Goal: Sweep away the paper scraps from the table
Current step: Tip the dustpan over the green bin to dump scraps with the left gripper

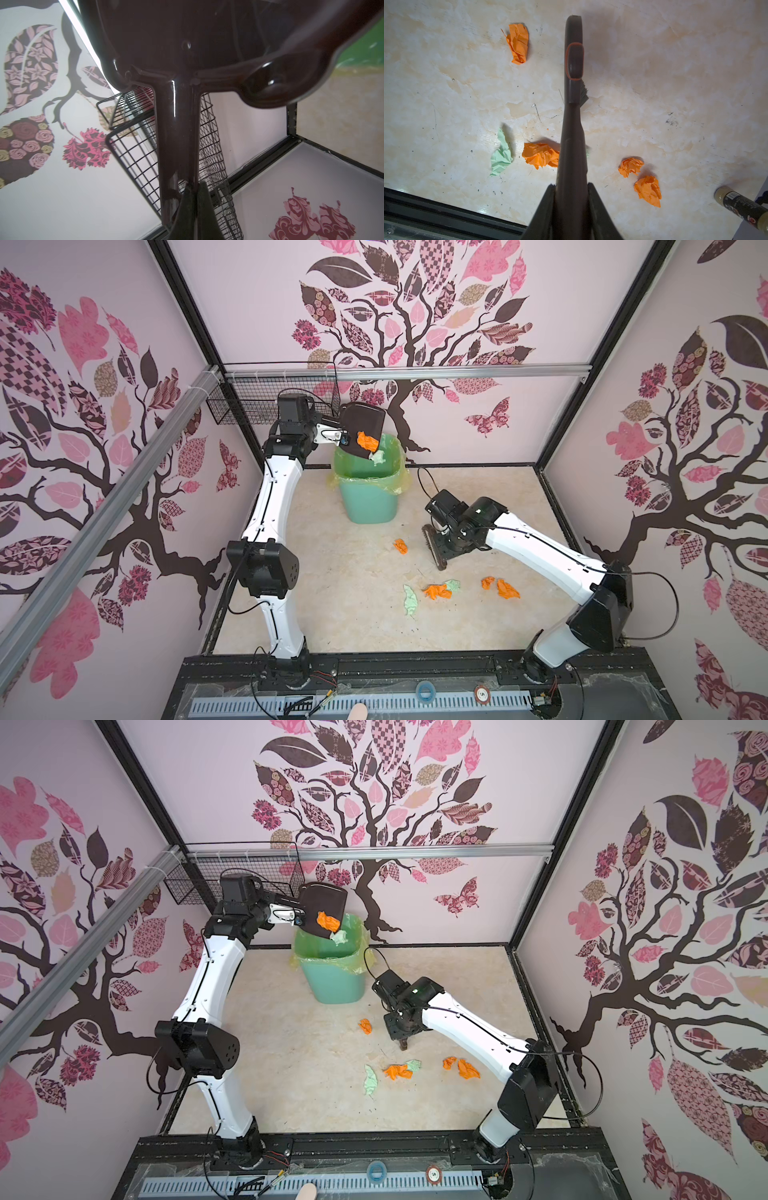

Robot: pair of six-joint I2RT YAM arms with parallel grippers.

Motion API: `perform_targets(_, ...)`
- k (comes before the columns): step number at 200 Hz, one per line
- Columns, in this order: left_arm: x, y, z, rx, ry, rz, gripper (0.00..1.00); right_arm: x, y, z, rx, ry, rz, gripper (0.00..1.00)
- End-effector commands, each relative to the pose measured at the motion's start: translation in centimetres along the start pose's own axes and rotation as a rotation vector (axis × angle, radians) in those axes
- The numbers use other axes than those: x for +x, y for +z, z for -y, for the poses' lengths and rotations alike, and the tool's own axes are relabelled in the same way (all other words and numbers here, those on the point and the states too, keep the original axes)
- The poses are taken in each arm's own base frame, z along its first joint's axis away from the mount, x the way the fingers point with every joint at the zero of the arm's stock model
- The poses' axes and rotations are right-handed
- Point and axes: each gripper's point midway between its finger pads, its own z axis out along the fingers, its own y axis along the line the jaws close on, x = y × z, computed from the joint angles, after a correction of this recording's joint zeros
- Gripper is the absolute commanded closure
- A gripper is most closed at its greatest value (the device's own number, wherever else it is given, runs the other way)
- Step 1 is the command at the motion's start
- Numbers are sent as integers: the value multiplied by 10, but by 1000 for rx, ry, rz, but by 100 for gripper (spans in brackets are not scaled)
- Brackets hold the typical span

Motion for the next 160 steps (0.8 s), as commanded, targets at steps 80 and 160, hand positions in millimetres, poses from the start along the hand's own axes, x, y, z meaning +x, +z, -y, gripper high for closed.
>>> perform_targets(80,33,-71,-42,-22,-164,37,100,-3,-12,-3,-22,2,-17,100)
perform_targets(160,15,-234,71,199,-343,222,100,-51,-79,-67,-427,132,88,100)
